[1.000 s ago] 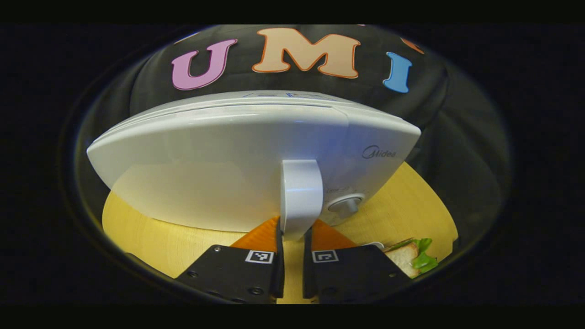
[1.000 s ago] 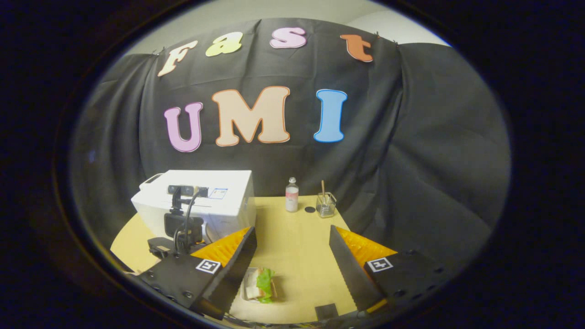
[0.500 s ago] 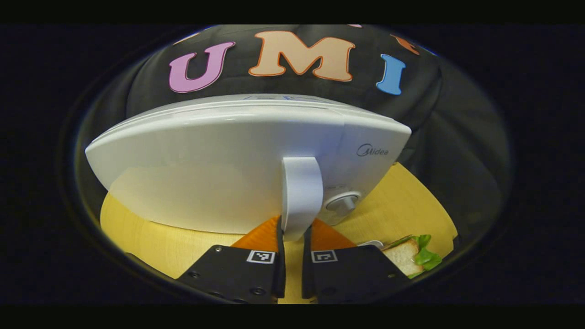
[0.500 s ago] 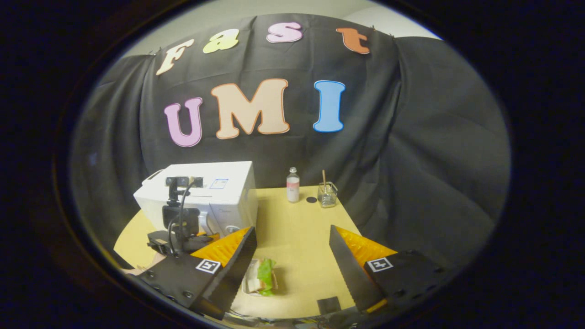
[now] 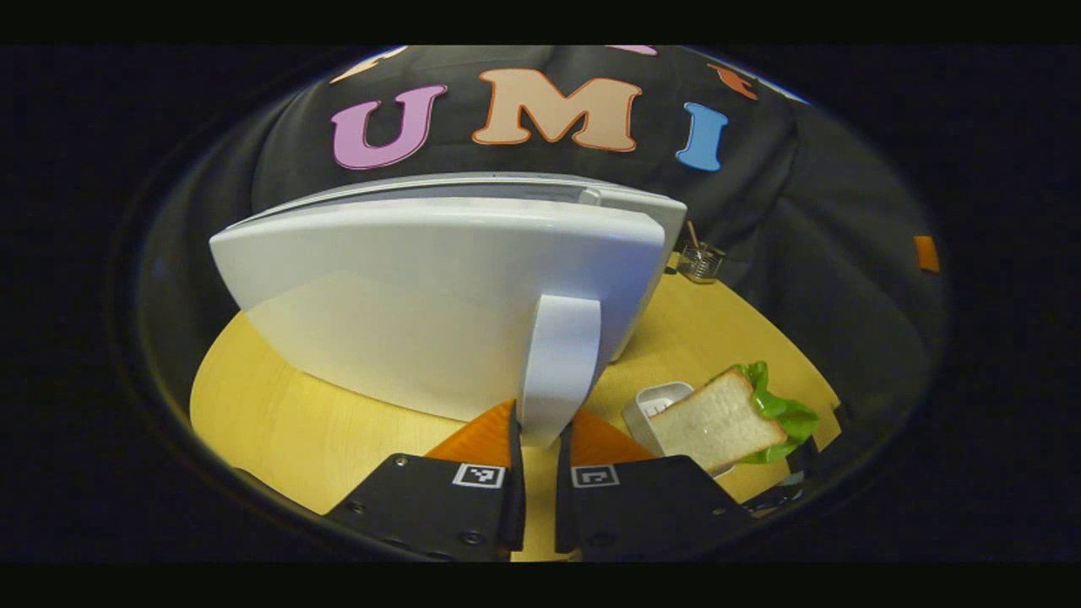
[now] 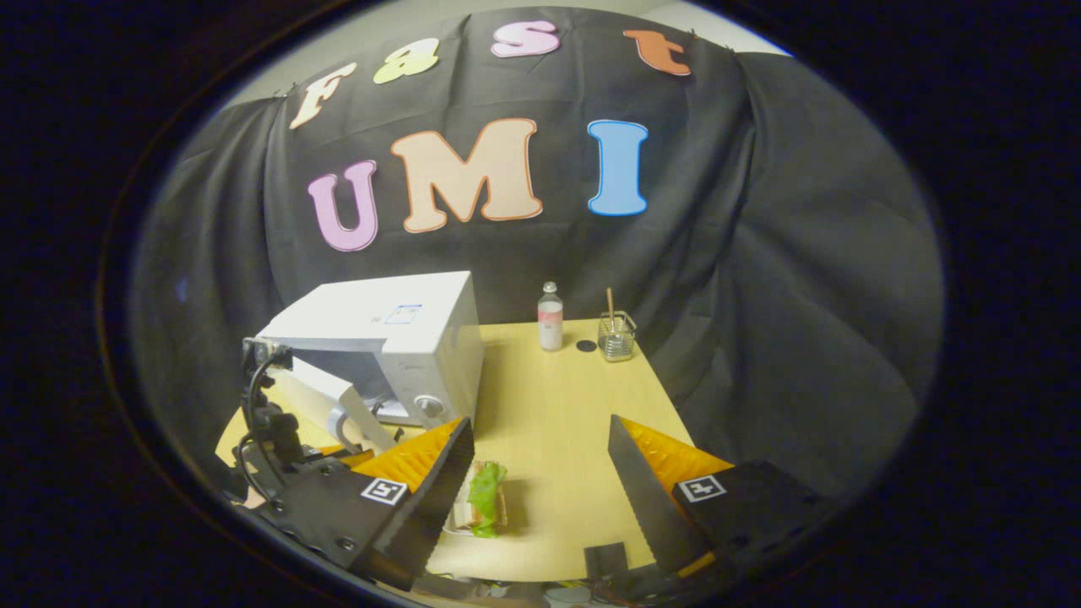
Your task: Open the microwave oven with the left hand, put the food in, and close the microwave oven.
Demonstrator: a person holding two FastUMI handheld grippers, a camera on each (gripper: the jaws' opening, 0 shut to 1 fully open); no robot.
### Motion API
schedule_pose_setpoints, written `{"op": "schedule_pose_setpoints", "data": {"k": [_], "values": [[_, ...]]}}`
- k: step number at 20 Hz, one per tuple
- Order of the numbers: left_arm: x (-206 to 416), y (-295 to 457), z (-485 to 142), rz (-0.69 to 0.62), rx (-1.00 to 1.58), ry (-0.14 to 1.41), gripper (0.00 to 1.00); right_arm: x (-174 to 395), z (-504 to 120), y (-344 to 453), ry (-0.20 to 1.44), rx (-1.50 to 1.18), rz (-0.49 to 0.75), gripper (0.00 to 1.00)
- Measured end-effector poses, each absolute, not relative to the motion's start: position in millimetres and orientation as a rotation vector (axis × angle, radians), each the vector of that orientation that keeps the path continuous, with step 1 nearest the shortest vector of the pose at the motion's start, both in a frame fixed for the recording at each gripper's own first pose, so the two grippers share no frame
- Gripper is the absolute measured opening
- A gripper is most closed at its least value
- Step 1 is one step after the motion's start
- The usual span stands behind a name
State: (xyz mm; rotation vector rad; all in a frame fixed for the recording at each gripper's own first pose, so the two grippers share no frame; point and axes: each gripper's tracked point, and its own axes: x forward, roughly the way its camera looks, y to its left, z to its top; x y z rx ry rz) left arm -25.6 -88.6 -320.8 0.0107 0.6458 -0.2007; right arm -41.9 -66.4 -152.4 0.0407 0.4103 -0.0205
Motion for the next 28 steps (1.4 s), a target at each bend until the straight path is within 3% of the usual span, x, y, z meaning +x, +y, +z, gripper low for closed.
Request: {"op": "schedule_pose_setpoints", "data": {"k": [1,2,11,16,18,19,21,24,27,28], "values": [[-34.3,-84.0,-321.7,-0.184,0.008,0.649,0.12,-42.0,-154.6,-66.1,0.413,0.035,-0.006,1.0],[-44.1,-78.9,-321.8,-0.163,0.006,0.656,0.17,-42.2,-156.2,-66.3,0.417,0.03,0.009,1.0],[-96.9,-29.4,-314.5,0.059,-0.096,0.627,0.22,-41.8,-169.8,-53.7,0.431,0.037,0.143,0.97],[-116.6,-1.1,-304.2,0.12,-0.161,0.593,0.31,-49.5,-165.3,-49.1,0.423,0.06,0.136,1.0],[-121.8,13.1,-297.1,0.132,-0.168,0.571,0.48,-56.7,-164.2,-45.9,0.415,0.076,0.112,0.99],[-125.4,19.9,-294.2,0.13,-0.178,0.56,0.54,-61.2,-164.1,-43.8,0.411,0.083,0.098,0.93],[-136.4,32.7,-294.7,0.121,-0.207,0.573,0.58,-71.3,-162.3,-38.4,0.414,0.095,0.066,0.92],[-149.1,62.4,-290.5,0.138,-0.209,0.571,0.71,-91.7,-155.3,-28.0,0.409,0.111,0.026,0.92],[-167.2,92.0,-283.8,0.148,-0.244,0.567,0.98,-111.0,-156.1,-16.3,0.416,0.126,-0.005,0.92],[-171.7,100.6,-281.7,0.152,-0.252,0.561,0.97,-117.1,-156.4,-13.0,0.417,0.128,-0.016,0.92]]}}
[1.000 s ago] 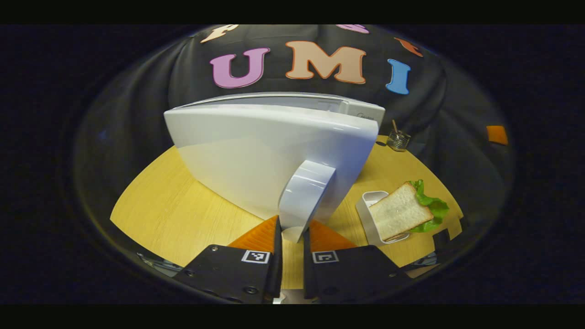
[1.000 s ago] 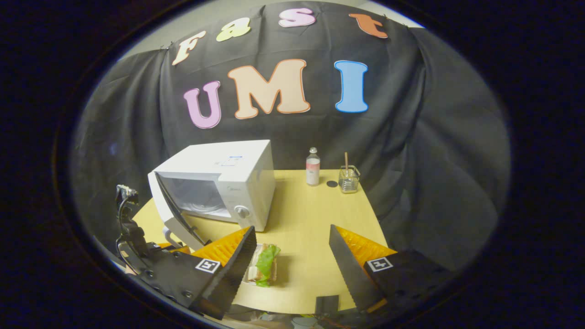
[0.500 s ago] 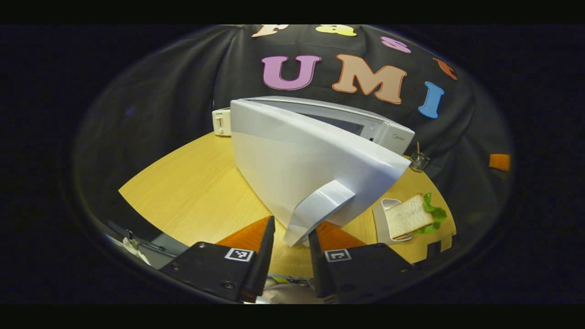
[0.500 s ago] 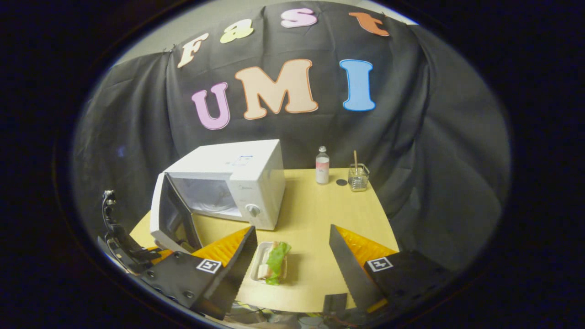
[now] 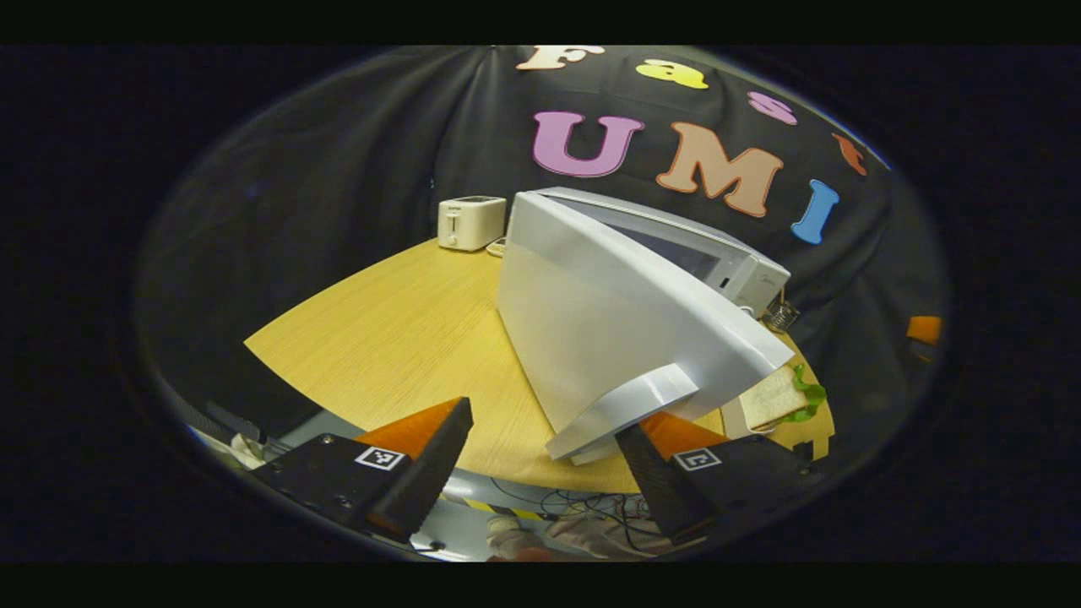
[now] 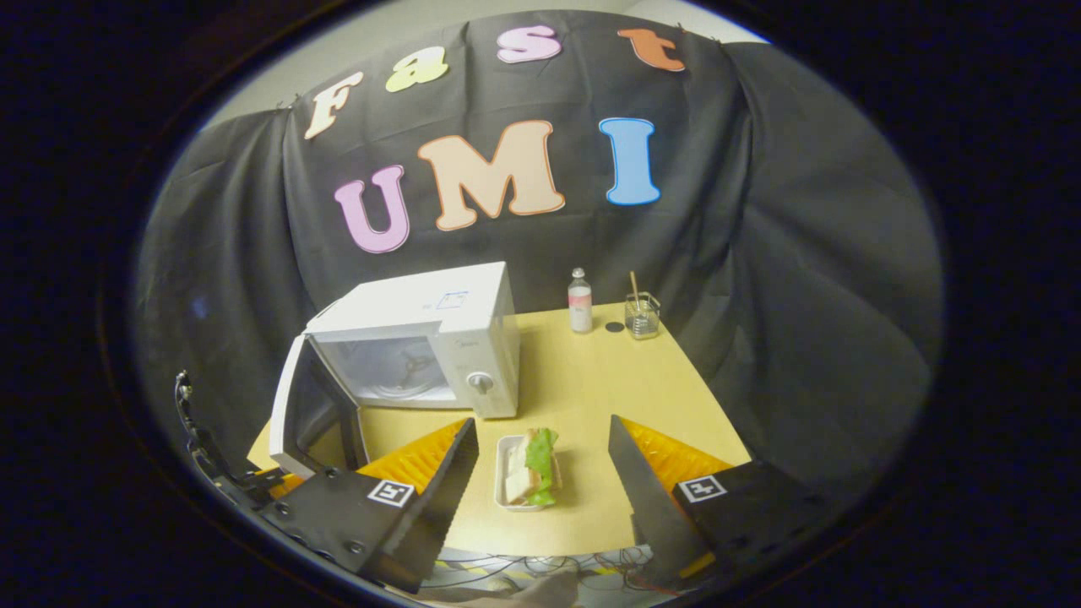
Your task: Open the microwave oven with the left hand, put the food in, and close the microwave oven.
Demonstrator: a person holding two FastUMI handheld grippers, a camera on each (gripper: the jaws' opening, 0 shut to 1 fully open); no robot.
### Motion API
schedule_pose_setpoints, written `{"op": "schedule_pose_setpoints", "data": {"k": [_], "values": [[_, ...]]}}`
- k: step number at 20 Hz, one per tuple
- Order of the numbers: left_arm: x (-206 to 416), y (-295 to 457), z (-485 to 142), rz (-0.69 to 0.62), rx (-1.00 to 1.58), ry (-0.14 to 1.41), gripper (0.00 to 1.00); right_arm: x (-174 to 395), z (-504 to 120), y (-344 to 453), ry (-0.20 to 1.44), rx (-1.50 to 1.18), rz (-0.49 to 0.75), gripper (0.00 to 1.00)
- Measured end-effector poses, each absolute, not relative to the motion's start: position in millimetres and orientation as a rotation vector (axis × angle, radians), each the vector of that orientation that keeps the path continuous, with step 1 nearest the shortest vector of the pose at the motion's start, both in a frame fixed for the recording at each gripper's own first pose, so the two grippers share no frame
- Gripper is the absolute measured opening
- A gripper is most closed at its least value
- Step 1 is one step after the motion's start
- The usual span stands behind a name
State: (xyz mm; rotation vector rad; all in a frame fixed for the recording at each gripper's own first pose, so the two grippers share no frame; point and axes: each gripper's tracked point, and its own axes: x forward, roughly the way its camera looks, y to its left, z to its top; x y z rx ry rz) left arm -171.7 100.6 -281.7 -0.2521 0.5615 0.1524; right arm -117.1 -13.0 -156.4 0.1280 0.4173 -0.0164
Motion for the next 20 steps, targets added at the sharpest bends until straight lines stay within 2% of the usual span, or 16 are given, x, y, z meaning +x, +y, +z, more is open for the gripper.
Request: {"op": "schedule_pose_setpoints", "data": {"k": [1,5,6,7,11,14,15,16,20], "values": [[-178.0,111.6,-280.5,0.16,-0.254,0.557,1.0,-122.7,-156.1,-9.7,0.414,0.13,-0.026,0.92],[-201.4,157.8,-277.0,0.206,-0.24,0.543,0.99,-144.7,-159.7,4.5,0.414,0.14,-0.054,0.92],[-206.6,170.1,-275.8,0.221,-0.226,0.54,0.98,-148.9,-161.4,7.6,0.418,0.142,-0.057,0.97],[-212.0,184.0,-274.8,0.24,-0.209,0.534,0.98,-152.6,-165.6,9.3,0.424,0.142,-0.065,0.92],[-230.8,226.9,-261.4,0.326,-0.182,0.505,0.97,-162.3,-173.6,14.3,0.441,0.149,-0.09,0.92],[-242.4,261.3,-228.1,0.445,-0.161,0.401,0.98,-160.3,-180.6,15.7,0.467,0.149,-0.093,0.92],[-245.2,267.8,-216.8,0.481,-0.167,0.371,0.94,-158.2,-183.5,14.9,0.479,0.146,-0.091,0.92],[-249.5,272.8,-206.4,0.513,-0.177,0.345,0.97,-155.1,-185.8,15.2,0.493,0.146,-0.085,0.92],[-262.3,284.6,-158.9,0.618,-0.201,0.236,0.96,-134.3,-205.4,18.3,0.592,0.145,-0.036,0.92]]}}
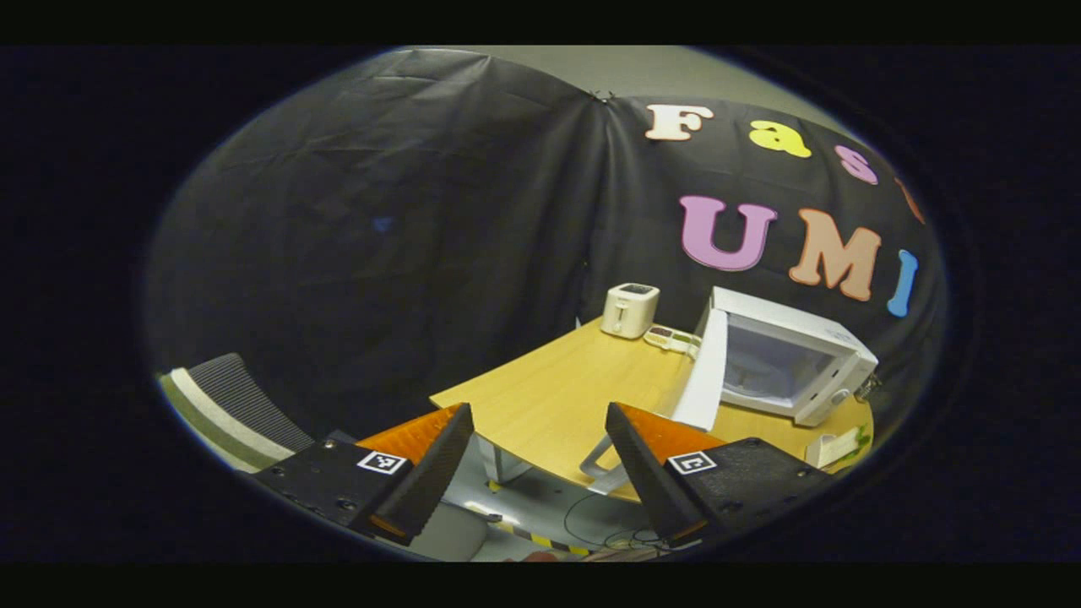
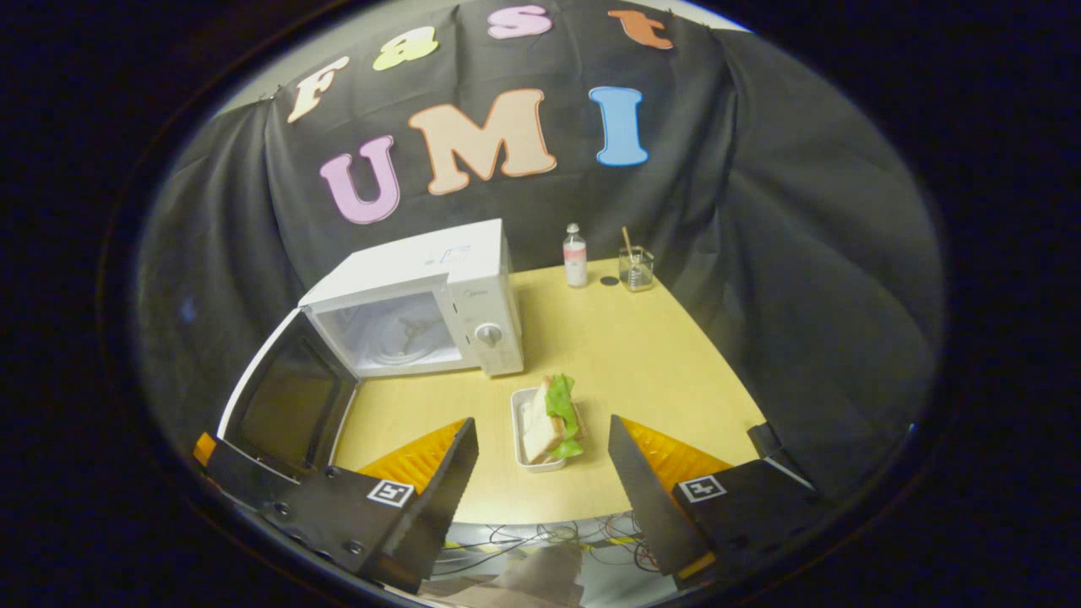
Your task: Open the microwave oven with the left hand, put the food in, and close the microwave oven.
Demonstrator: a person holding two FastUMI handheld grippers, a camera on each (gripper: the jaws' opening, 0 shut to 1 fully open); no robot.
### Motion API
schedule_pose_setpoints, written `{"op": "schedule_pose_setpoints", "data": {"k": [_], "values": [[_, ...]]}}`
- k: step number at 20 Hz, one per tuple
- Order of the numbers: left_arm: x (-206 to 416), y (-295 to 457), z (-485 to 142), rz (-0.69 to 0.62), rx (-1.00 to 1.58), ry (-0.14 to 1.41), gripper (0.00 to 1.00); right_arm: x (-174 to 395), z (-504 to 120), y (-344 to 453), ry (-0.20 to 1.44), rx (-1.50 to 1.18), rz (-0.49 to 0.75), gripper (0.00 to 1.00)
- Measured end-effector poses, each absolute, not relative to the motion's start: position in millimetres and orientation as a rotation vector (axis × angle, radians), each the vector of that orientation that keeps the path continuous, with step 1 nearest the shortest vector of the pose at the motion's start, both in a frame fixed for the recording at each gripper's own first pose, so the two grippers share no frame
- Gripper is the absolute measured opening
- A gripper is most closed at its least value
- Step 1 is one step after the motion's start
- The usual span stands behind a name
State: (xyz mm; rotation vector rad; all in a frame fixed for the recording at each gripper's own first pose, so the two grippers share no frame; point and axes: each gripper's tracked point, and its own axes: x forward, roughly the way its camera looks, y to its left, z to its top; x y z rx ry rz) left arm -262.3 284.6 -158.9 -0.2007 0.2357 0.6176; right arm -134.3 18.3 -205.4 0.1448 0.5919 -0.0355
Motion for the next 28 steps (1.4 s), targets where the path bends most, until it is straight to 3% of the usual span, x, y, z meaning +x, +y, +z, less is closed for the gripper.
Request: {"op": "schedule_pose_setpoints", "data": {"k": [1,4,5,6,11,12,13,15,18,19,20,25,26,27,28], "values": [[-264.2,288.3,-146.4,0.641,-0.203,0.206,0.96,-126.9,-211.6,17.9,0.622,0.142,-0.021,0.97],[-259.2,294.3,-118.7,0.706,-0.172,0.147,0.96,-101.3,-231.8,20.0,0.714,0.135,0.038,0.97],[-256.0,293.8,-111.4,0.724,-0.16,0.132,0.99,-91.5,-236.4,20.7,0.734,0.131,0.055,0.92],[-253.2,292.5,-107.0,0.74,-0.153,0.123,0.96,-83.0,-243.0,20.5,0.76,0.124,0.07,0.92],[-239.7,281.4,-94.4,0.833,-0.149,0.086,0.93,-48.1,-291.2,22.0,0.935,0.115,0.158,0.94],[-237.8,279.2,-93.6,0.847,-0.159,0.082,0.96,-42.7,-300.9,21.0,0.976,0.125,0.169,0.98],[-237.7,277.4,-96.8,0.865,-0.163,0.083,0.96,-38.0,-311.6,19.9,1.015,0.139,0.174,0.94],[-239.9,277.5,-96.6,0.905,-0.155,0.081,0.96,-28.9,-329.2,17.1,1.08,0.175,0.176,0.98],[-240.9,277.2,-96.0,0.948,-0.134,0.093,0.96,-25.0,-356.1,13.2,1.169,0.187,0.178,0.93],[-241.1,276.0,-97.5,0.96,-0.13,0.099,0.96,-21.9,-361.1,11.0,1.185,0.171,0.18,0.98],[-241.0,274.9,-96.1,0.97,-0.128,0.102,0.99,-21.3,-365.7,8.9,1.198,0.154,0.18,0.93],[-234.4,267.1,-99.3,0.989,-0.108,0.122,0.96,-14.8,-378.0,9.7,1.239,0.152,0.189,0.87],[-234.0,265.9,-100.1,0.984,-0.111,0.124,0.95,-13.2,-378.9,11.9,1.244,0.163,0.198,0.94],[-232.4,263.9,-100.2,0.979,-0.117,0.123,0.94,-15.0,-380.8,16.7,1.252,0.18,0.207,0.75],[-229.6,262.4,-101.2,0.974,-0.126,0.121,0.93,-15.1,-380.4,16.8,1.257,0.184,0.211,0.66]]}}
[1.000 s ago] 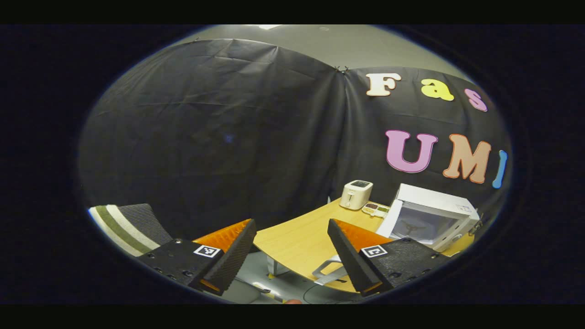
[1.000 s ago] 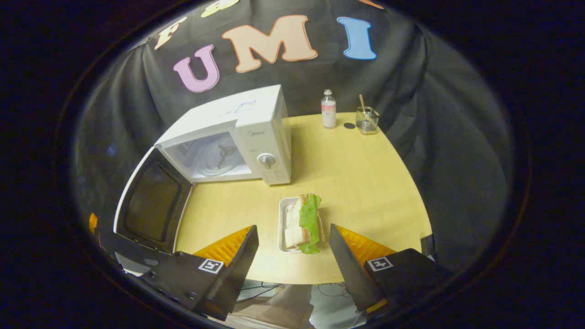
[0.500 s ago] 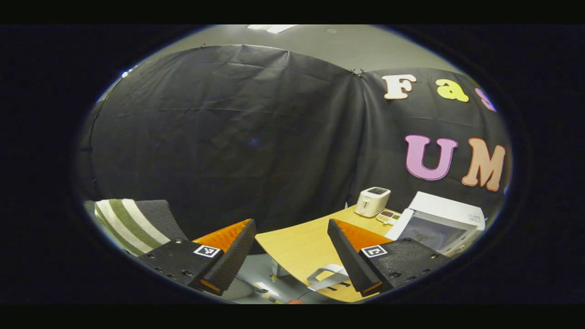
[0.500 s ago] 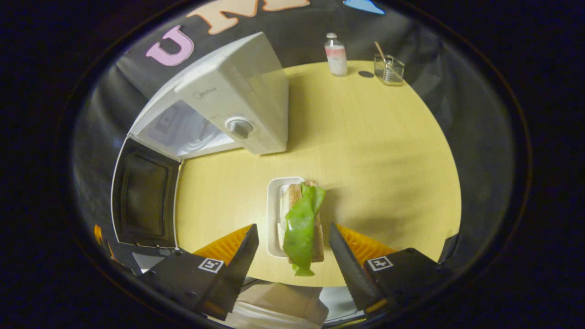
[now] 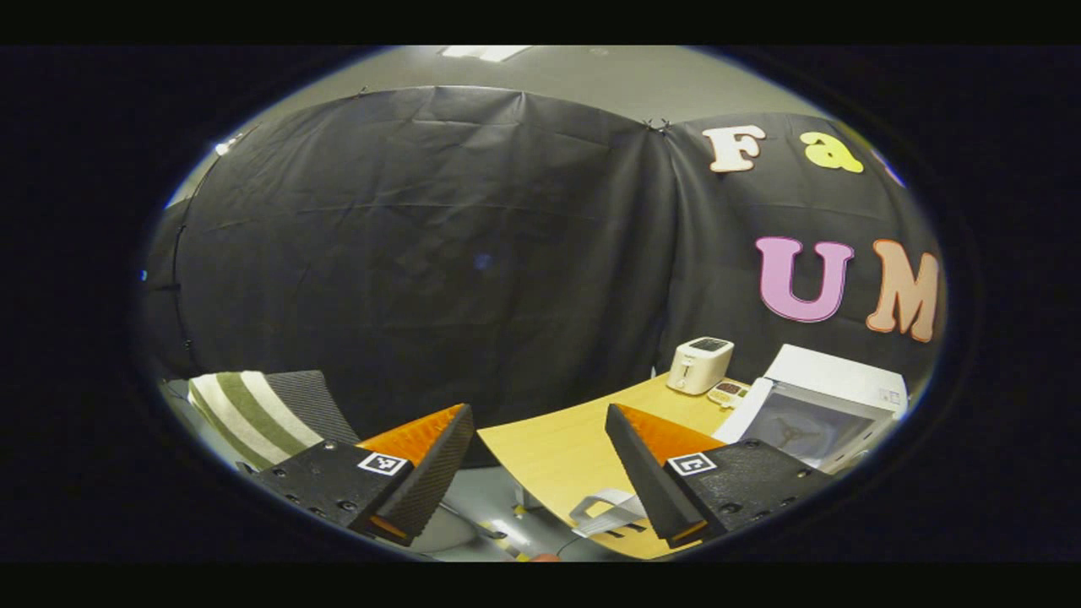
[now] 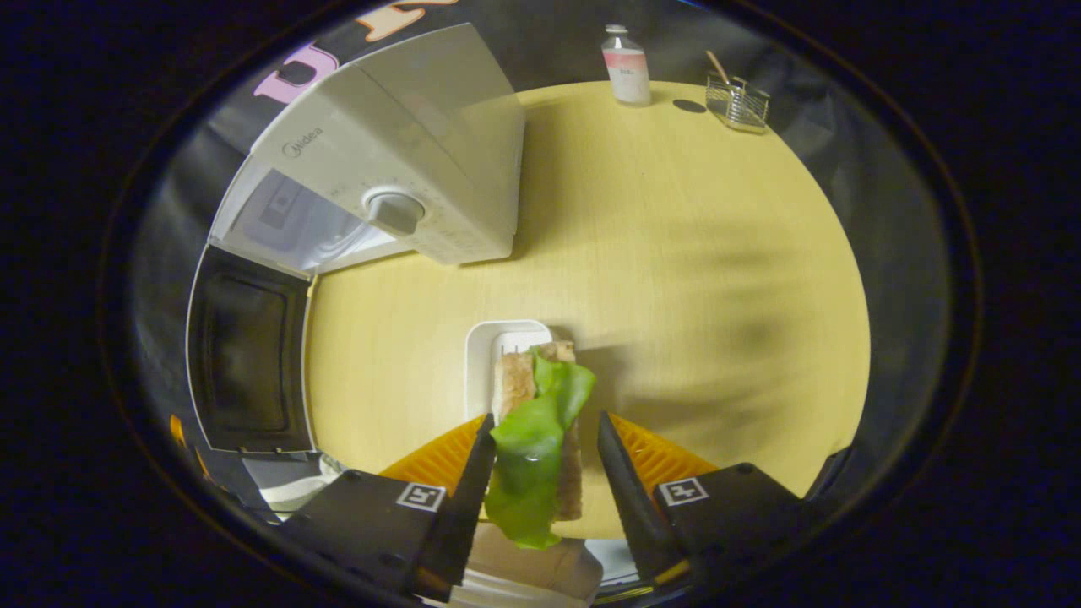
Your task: Open the microwave oven with the left hand, put the food in, and close the microwave oven.
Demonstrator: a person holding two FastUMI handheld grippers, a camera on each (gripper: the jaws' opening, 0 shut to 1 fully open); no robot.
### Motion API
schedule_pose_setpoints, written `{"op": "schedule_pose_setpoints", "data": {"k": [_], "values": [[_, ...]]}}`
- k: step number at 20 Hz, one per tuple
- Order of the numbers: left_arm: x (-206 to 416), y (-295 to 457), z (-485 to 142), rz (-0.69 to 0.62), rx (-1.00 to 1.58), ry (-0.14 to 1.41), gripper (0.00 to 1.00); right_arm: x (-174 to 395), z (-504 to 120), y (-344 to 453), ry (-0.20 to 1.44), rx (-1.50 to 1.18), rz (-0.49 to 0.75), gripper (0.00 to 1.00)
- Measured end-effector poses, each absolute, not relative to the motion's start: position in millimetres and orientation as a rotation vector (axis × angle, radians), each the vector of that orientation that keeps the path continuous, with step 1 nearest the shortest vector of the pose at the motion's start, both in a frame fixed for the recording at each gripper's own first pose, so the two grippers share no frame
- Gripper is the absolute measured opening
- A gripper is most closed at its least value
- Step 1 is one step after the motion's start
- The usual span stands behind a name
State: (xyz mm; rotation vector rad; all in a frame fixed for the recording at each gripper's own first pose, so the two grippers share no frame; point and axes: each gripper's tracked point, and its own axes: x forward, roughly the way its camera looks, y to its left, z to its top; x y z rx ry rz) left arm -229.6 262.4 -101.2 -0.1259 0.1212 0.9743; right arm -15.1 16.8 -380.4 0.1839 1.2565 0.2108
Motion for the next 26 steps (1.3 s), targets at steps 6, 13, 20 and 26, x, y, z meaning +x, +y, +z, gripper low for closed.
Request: {"op": "schedule_pose_setpoints", "data": {"k": [6,13,20,26], "values": [[-222.4,257.1,-107.6,0.97,-0.159,0.127,0.96,-13.9,-378.2,21.9,1.241,0.198,0.226,0.44],[-217.3,262.7,-107.1,0.945,-0.139,0.138,0.93,-19.9,-339.2,37.1,1.197,0.332,0.229,0.44],[-184.5,284.5,-113.5,0.848,-0.111,0.169,0.99,-38.9,-300.9,87.8,1.128,0.354,0.232,0.43],[-158.0,290.9,-127.1,0.702,-0.114,0.217,0.96,-41.6,-264.0,181.2,1.028,0.507,0.298,0.43]]}}
